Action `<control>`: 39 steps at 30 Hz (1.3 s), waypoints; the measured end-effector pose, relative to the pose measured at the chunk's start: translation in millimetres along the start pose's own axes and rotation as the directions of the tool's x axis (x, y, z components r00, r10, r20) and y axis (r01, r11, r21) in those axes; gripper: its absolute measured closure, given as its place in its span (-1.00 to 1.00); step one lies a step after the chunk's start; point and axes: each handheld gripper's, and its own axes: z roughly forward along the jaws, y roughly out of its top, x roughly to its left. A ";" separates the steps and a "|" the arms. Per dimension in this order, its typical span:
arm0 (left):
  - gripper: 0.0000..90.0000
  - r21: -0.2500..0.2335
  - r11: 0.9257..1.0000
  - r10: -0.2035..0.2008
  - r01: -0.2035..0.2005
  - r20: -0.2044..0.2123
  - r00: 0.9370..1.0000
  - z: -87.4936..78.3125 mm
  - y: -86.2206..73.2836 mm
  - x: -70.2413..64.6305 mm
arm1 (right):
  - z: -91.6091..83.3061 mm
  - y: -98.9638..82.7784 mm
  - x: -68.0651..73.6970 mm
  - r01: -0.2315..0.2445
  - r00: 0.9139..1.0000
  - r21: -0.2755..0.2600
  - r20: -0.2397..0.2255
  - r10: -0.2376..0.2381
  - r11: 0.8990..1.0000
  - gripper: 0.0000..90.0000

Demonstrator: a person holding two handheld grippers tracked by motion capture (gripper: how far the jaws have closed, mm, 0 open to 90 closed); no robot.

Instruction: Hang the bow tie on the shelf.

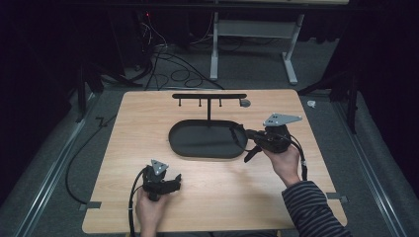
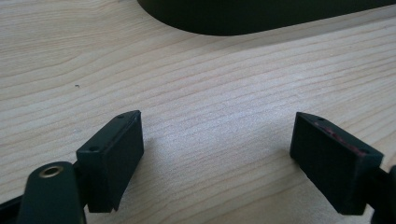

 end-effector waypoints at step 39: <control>-0.61 0.000 1.000 0.005 -0.005 0.003 1.000 -0.3 -0.3 -0.2 | 14.0 41.3 -34.2 -0.078 0.993 -0.062 0.085 0.083 0.995 1.00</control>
